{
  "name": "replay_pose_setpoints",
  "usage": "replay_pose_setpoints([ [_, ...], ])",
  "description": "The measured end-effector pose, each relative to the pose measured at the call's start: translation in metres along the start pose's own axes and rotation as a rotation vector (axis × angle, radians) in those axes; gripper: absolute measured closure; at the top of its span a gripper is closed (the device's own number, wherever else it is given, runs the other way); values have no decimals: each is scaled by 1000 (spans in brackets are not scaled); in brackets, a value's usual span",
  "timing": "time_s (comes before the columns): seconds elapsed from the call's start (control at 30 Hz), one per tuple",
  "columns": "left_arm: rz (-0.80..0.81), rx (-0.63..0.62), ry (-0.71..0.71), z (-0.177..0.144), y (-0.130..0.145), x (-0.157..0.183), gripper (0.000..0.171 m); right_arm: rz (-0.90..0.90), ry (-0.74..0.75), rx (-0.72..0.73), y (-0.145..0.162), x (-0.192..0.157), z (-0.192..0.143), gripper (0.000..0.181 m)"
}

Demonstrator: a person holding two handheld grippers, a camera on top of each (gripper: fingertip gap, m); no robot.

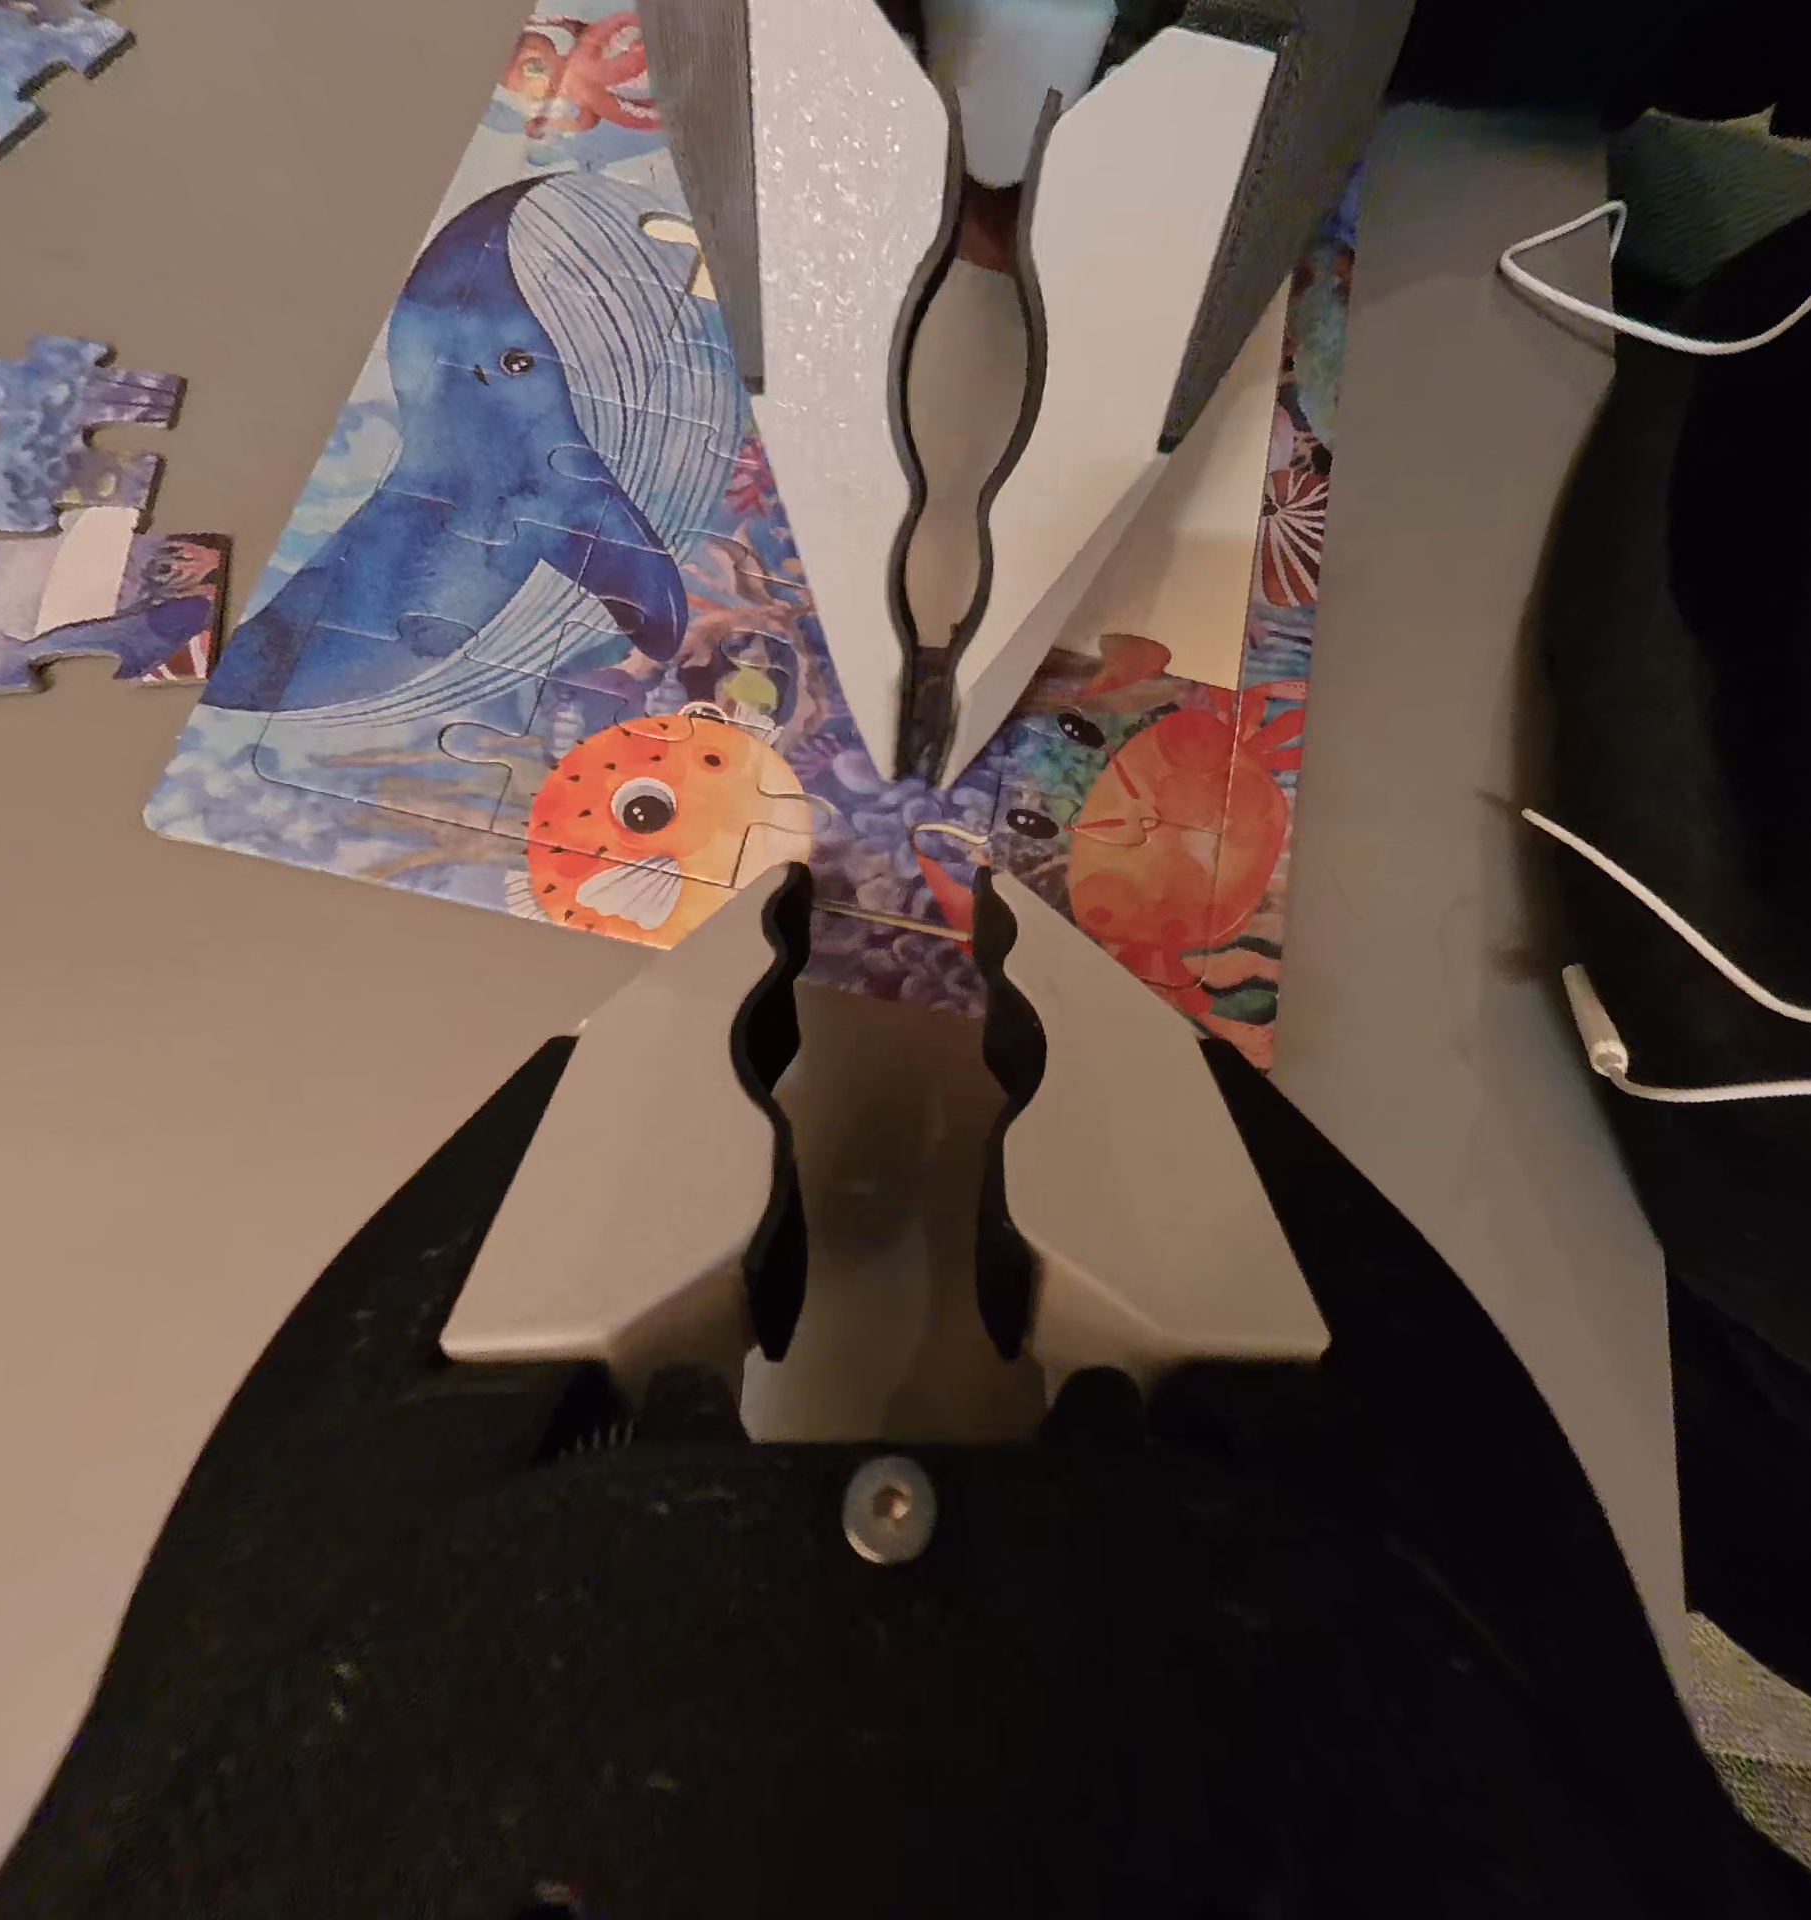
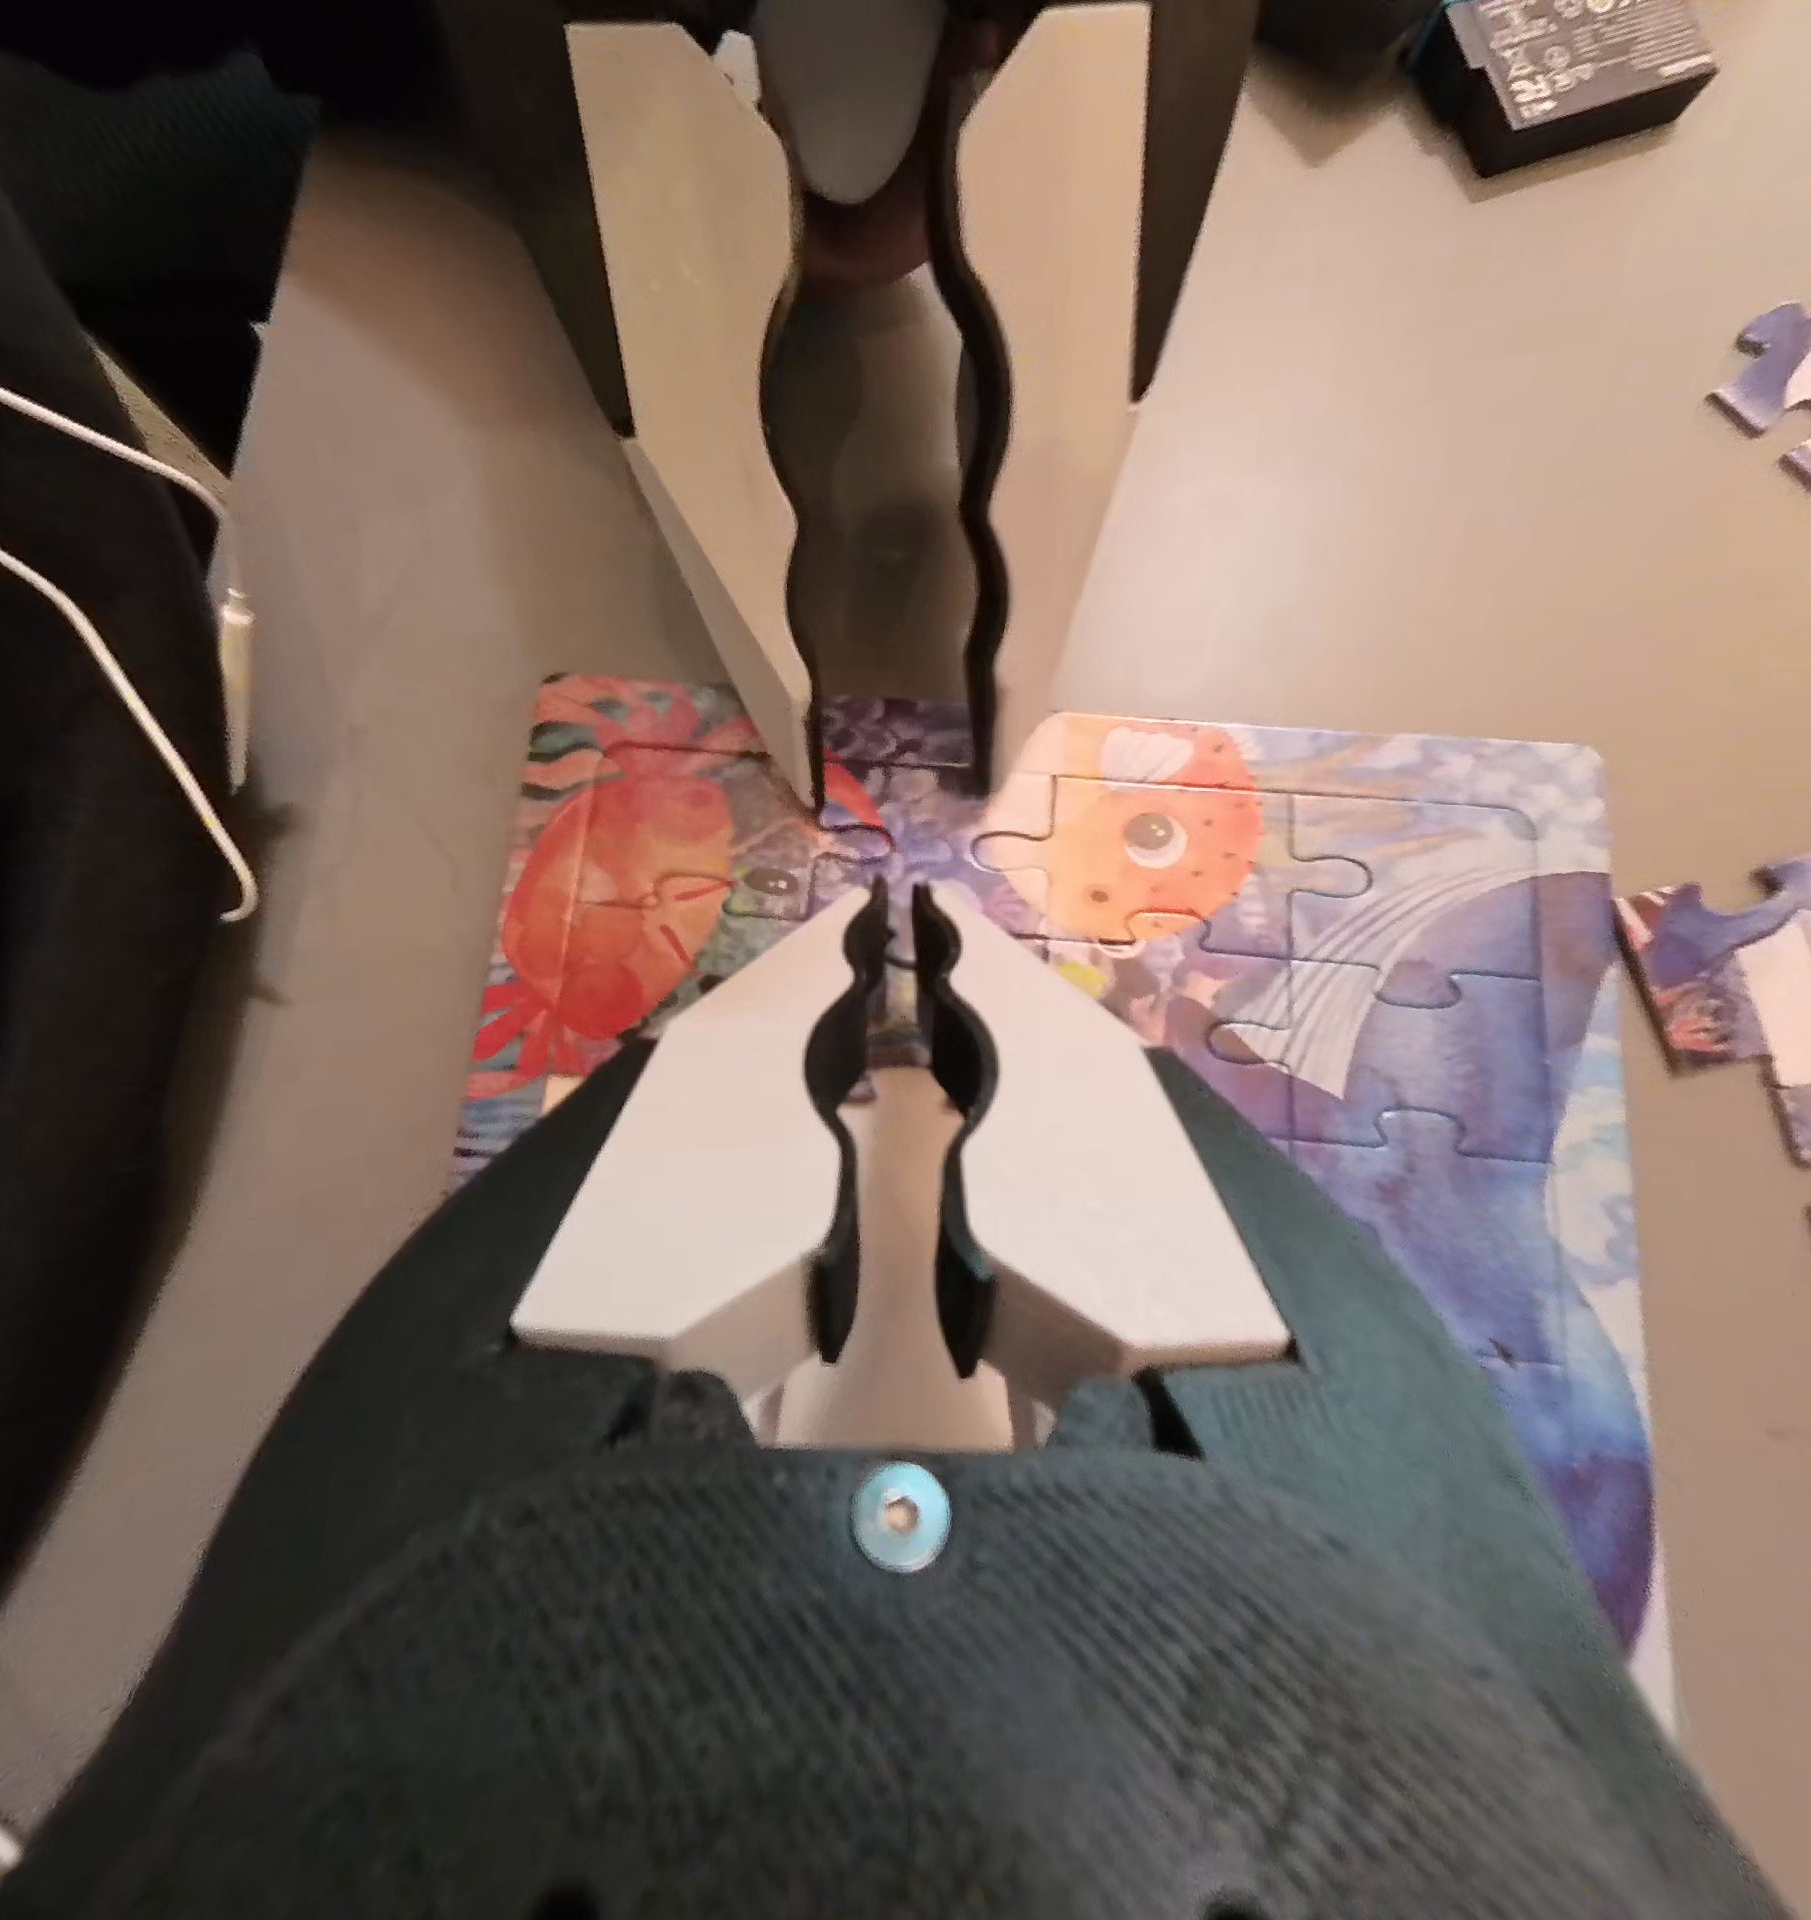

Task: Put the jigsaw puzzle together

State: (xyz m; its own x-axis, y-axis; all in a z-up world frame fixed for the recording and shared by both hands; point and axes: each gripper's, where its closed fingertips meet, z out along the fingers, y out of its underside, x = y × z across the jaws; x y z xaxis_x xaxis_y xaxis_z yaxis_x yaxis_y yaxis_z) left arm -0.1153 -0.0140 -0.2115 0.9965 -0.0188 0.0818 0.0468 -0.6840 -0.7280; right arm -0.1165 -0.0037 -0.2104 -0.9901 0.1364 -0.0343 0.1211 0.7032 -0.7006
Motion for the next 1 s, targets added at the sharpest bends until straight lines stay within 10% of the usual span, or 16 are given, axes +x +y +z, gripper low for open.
replay_pose_setpoints([
  [0.7, -53, -7, -73, 6, -1, 1, 171, 29, -16, 35, -3, -1, 2, 181],
  [1.0, -40, -26, -347, 1, 0, -20, 171, -6, 514, 45, 14, 87, -42, 181],
])
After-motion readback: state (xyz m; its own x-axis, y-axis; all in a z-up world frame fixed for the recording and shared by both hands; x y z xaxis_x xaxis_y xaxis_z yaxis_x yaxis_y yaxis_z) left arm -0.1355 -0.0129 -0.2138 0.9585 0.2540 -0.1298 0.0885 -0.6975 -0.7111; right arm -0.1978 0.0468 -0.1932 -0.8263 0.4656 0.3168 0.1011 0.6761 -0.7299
